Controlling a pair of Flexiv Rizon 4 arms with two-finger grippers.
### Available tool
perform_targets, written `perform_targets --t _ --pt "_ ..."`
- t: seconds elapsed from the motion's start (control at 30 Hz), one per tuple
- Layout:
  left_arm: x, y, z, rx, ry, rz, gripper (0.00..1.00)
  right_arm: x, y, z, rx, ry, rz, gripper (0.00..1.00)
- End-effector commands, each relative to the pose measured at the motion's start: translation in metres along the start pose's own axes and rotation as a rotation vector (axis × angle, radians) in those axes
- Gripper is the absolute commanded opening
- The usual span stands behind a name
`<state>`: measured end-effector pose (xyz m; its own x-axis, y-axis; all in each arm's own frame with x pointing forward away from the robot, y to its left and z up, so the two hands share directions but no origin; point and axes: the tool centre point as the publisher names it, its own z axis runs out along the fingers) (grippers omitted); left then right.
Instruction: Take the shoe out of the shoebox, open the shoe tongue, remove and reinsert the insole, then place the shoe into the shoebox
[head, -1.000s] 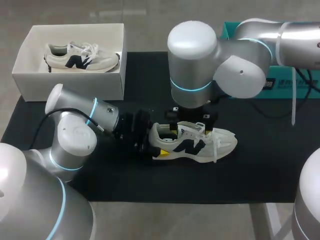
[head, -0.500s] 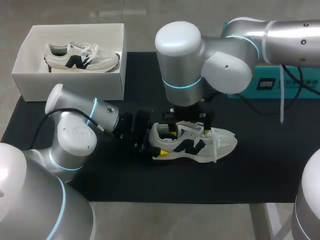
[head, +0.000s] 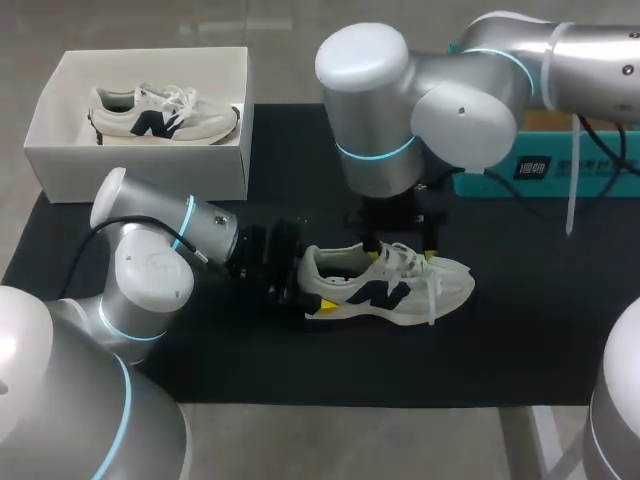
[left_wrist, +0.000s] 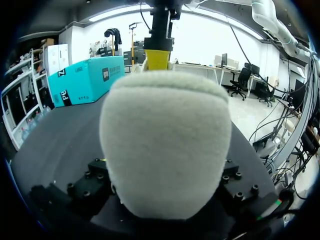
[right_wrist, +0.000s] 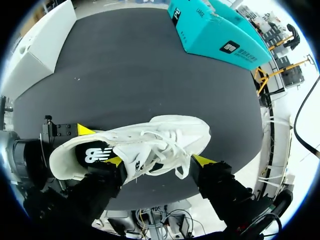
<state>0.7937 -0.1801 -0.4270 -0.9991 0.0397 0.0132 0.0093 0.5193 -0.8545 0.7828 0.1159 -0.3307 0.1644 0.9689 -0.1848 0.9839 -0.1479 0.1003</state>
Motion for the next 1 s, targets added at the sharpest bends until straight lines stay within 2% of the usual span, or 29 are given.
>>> perform_targets --t 0.03,0.27,0.4,0.73,1.0 --pt "0.0 0.0 0.001 -0.004 -0.001 0.0 0.0 -0.013 0.0 0.002 0.006 0.09 -0.003 0.0" --pt "0.0 0.0 0.001 -0.004 -0.001 0.0 0.0 -0.014 0.006 0.006 0.035 0.276 0.015 0.0" --pt "0.0 0.0 0.001 -0.004 -0.001 0.0 0.0 -0.018 0.009 0.002 0.057 0.339 0.039 0.0" --pt "0.0 0.0 0.001 -0.004 -0.001 0.0 0.0 -0.04 0.015 0.001 0.086 0.342 0.047 0.0" --pt "0.0 0.0 0.001 -0.004 -0.001 0.0 0.0 -0.063 0.011 0.018 0.11 0.32 0.09 0.0"
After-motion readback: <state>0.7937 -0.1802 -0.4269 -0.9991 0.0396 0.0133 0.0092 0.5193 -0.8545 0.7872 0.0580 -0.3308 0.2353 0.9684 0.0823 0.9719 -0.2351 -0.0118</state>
